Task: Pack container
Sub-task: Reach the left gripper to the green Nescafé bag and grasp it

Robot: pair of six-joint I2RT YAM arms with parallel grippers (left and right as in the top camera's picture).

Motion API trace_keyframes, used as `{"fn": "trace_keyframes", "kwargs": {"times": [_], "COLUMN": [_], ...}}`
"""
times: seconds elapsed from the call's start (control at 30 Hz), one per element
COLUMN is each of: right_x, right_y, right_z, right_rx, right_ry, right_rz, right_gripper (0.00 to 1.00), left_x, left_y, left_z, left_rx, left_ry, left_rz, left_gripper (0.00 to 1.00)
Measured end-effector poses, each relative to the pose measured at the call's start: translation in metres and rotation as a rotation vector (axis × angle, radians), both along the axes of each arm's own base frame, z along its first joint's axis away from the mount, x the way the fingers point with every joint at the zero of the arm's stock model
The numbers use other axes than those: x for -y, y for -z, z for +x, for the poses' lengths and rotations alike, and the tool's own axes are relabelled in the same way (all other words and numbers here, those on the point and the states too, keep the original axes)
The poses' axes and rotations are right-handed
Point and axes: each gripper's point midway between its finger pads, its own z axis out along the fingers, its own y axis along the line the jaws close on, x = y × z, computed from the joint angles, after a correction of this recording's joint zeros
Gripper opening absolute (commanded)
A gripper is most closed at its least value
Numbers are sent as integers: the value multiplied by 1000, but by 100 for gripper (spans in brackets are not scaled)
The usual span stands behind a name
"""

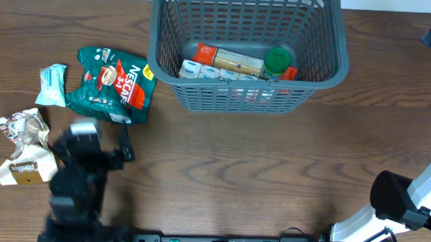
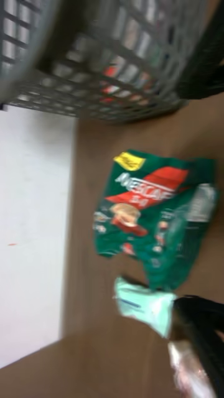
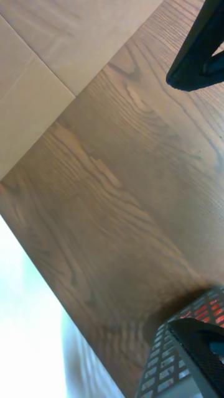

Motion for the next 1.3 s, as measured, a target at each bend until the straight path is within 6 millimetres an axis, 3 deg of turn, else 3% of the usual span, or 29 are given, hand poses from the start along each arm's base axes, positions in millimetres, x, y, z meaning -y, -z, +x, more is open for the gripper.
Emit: {"fn": "trace_keyframes", "kwargs": {"times": [0.1, 0.27, 0.47, 0.6, 0.97, 1.17, 1.3], "right_x": [0, 0, 0, 0, 0, 0, 0], "right_y": [0, 1, 1, 1, 1, 1, 1], "right_z": [0, 0, 0, 0, 0, 0, 0], "right_rx": [-1, -2, -2, -1, -1, -2, -2], "right_ry": [-1, -1, -1, -1, -1, -1, -1], "right_rz": [2, 2, 3, 2, 2, 2, 2], "right_gripper": [99, 99, 99, 99, 99, 99, 99], "left_x": [4, 11, 3, -12, -78, -76, -69], "left_y": [-25, -49, -44, -22, 55, 96, 112], "left_z": [20, 67, 118, 137, 150, 159, 163], "left_rx": [-172, -454, -648, -721, -917, -1014, -1050], "left_ry": [23, 54, 34, 7, -98, -30, 18], "left_rz": [6, 1, -20, -55, -161, -128, -104], "left_gripper": [98, 98, 98, 98, 98, 98, 98]}}
